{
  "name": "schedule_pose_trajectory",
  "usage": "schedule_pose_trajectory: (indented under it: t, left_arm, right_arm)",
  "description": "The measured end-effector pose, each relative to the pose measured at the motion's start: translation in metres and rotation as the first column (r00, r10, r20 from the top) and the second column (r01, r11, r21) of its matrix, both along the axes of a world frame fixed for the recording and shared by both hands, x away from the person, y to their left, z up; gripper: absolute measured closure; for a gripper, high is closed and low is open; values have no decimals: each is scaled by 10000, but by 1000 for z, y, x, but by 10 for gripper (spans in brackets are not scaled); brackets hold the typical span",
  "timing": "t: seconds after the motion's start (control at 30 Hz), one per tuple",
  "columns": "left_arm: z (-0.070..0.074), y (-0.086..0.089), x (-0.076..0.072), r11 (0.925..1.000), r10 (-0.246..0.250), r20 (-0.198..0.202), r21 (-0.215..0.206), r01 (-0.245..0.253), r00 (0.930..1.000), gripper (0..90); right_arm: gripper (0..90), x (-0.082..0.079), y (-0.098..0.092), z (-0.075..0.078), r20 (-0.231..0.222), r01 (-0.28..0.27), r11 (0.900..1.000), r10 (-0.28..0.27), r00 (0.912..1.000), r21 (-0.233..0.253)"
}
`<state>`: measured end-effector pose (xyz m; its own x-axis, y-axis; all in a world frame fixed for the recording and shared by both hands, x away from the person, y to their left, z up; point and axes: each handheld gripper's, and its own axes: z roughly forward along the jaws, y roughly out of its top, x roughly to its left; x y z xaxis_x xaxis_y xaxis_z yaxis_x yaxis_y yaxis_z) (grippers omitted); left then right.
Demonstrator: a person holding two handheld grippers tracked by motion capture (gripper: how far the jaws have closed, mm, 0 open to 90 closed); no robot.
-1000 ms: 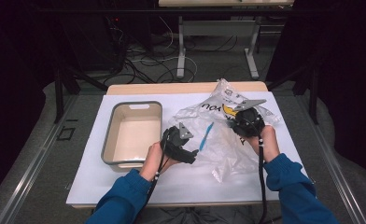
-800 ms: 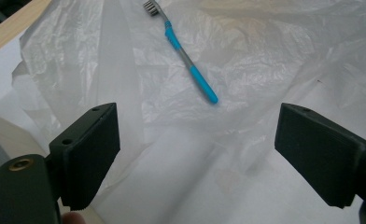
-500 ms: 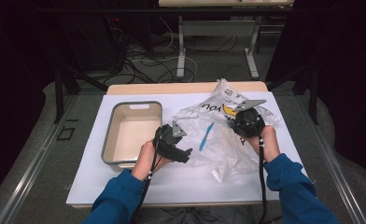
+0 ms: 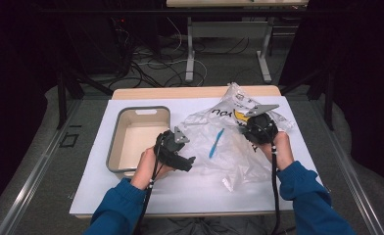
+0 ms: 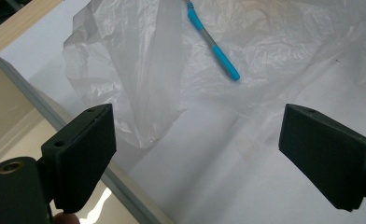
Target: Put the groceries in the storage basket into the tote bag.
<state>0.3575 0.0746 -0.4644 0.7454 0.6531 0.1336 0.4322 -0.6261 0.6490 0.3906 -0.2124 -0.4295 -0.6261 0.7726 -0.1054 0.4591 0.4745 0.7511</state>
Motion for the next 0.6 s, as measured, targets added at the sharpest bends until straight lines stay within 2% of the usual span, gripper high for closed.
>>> schedule_pose_trajectory:
  t: [0.1, 0.27, 0.33, 0.6]
  left_arm:
    - [1, 3, 0, 10000, 11, -35, 0, -11, 10000, 108]
    - [0, 10, 0, 10000, -5, -339, 26, 6, 9994, 98]
    - [-1, 12, 0, 9999, 120, -322, -85, -123, 9994, 93]
    - [3, 18, 3, 9996, 257, -351, 124, -253, 9991, 77]
  right_arm:
    - [900, 0, 0, 0, 3, -27, 9999, 27, 10000, -100]
    - [900, 0, 1, 0, -23, -19, 10000, 19, 10000, -36]
    - [900, 1, 0, -1, 18, -22, 10000, 22, 10000, -85]
    - [900, 0, 1, -1, -26, -71, 9999, 71, 10000, -149]
